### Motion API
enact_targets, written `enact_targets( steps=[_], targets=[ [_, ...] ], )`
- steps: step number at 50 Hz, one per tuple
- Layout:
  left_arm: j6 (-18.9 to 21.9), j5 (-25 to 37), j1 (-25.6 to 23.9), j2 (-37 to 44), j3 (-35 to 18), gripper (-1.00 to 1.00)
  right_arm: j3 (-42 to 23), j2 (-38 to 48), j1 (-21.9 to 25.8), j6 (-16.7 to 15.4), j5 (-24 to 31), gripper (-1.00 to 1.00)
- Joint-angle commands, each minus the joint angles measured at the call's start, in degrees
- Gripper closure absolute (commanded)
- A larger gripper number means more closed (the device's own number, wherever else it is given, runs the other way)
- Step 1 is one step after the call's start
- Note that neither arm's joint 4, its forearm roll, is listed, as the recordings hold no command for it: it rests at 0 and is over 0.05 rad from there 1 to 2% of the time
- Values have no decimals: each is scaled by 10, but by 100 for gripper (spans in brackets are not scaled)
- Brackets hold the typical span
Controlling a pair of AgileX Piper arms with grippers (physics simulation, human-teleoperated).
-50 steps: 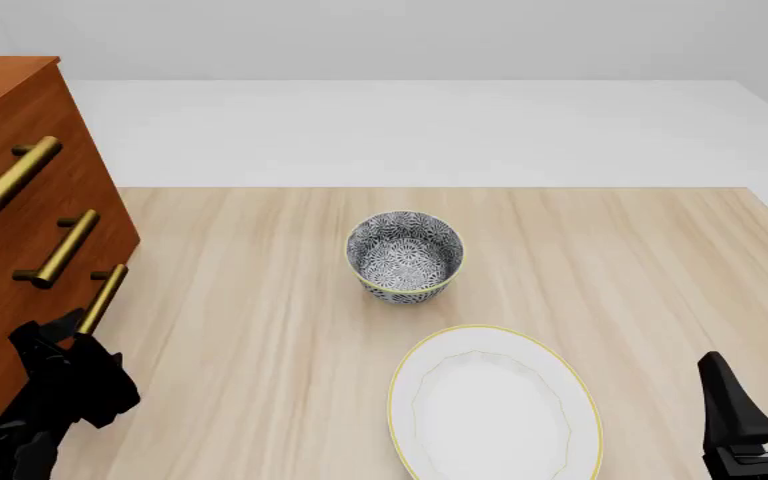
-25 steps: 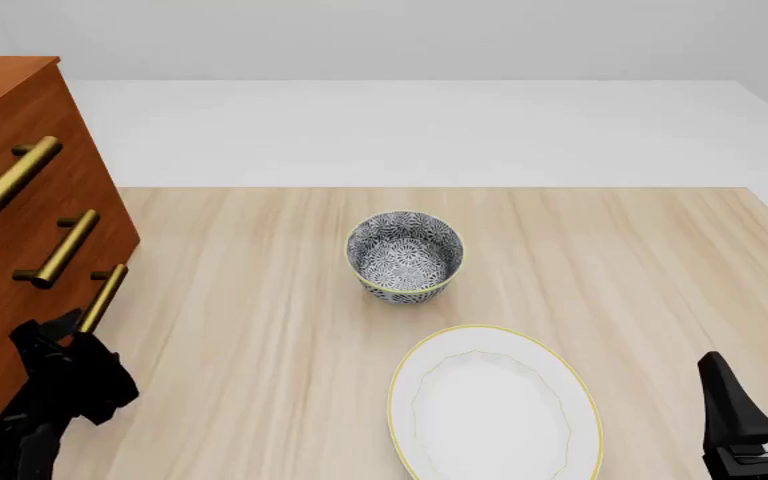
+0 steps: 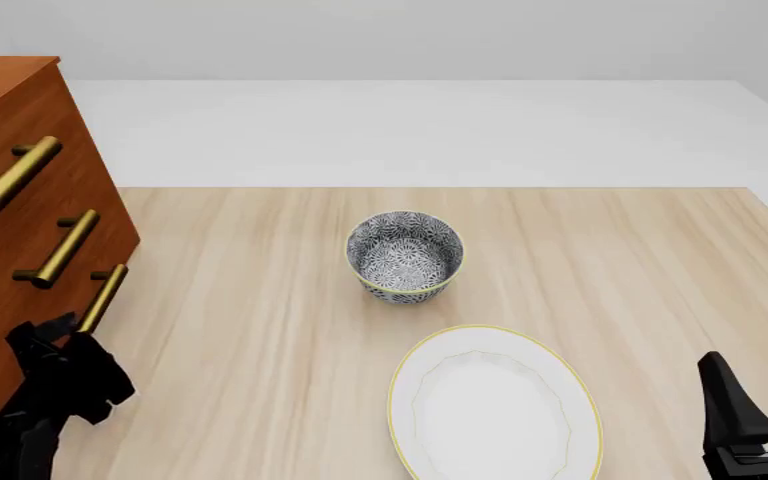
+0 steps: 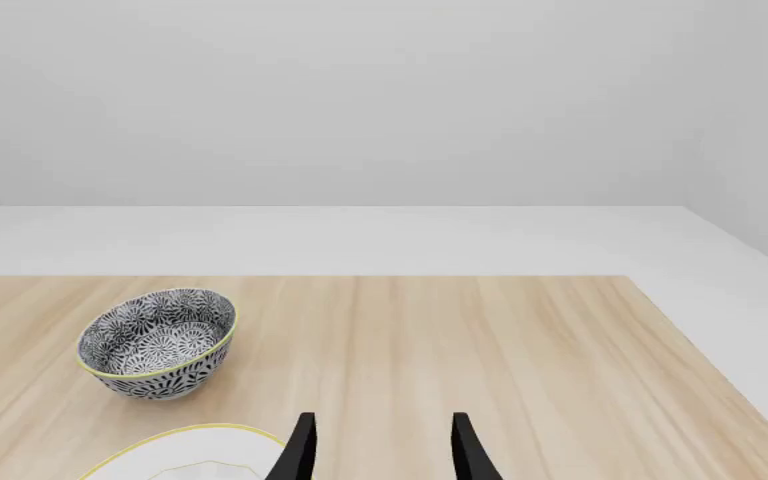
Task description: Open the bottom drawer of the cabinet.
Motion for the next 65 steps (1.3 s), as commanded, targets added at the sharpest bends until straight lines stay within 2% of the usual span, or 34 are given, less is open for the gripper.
enact_targets(
  steps=[1,7,9,10,11,13,18,21,25,46,65],
  targets=[
    [0,0,8,16,-11,-100,0,0,0,0,0,-100],
    [3,0,10,28,-19,-100,0,0,0,0,0,-100],
    [11,0,5,28,-18,-100,0,0,0,0,0,-100],
    [28,0,4,30,-20,-100,0,0,0,0,0,-100],
    [39,0,10,21,-23,100,0,0,0,0,0,-100],
    [34,0,4,30,-19,100,0,0,0,0,0,-100],
    [55,0,2,23,-16,100,0,0,0,0,0,-100],
    [49,0,-1,23,-12,100,0,0,0,0,0,-100],
    [63,0,1,20,-9,100,0,0,0,0,0,-100],
    [66,0,-25,-9,10,100,0,0,0,0,0,-100],
    [64,0,-44,1,17,100,0,0,0,0,0,-100]
  ],
)
